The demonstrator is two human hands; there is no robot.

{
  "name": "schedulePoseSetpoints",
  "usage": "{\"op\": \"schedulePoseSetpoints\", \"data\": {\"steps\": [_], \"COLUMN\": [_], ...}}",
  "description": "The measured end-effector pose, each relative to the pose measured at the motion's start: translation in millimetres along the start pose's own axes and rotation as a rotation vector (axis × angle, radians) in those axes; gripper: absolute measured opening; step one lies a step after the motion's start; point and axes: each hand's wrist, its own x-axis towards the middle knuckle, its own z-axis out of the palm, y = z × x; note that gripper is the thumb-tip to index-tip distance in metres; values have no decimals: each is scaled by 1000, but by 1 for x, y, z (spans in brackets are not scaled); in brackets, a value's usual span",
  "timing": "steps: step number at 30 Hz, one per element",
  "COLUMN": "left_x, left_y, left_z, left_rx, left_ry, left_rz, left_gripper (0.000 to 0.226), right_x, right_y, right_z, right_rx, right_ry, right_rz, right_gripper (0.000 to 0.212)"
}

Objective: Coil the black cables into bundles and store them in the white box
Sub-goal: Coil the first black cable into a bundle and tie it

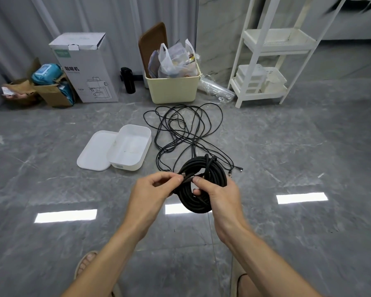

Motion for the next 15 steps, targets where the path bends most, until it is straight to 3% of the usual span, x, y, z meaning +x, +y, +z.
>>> {"op": "schedulePoseSetpoints", "data": {"steps": [6,15], "left_x": [1,-2], "left_y": [4,3], "left_z": [-2,-4], "left_rx": [-64,-67], "left_ry": [-26,-75], "left_rz": [-106,-91], "left_gripper": [8,8], "right_x": [1,6], "right_y": [2,0], "right_z": [-3,-6], "right_rx": [-78,-95], "right_ry": [-40,-116], "right_rz": [-40,58], "right_gripper": [23,21]}}
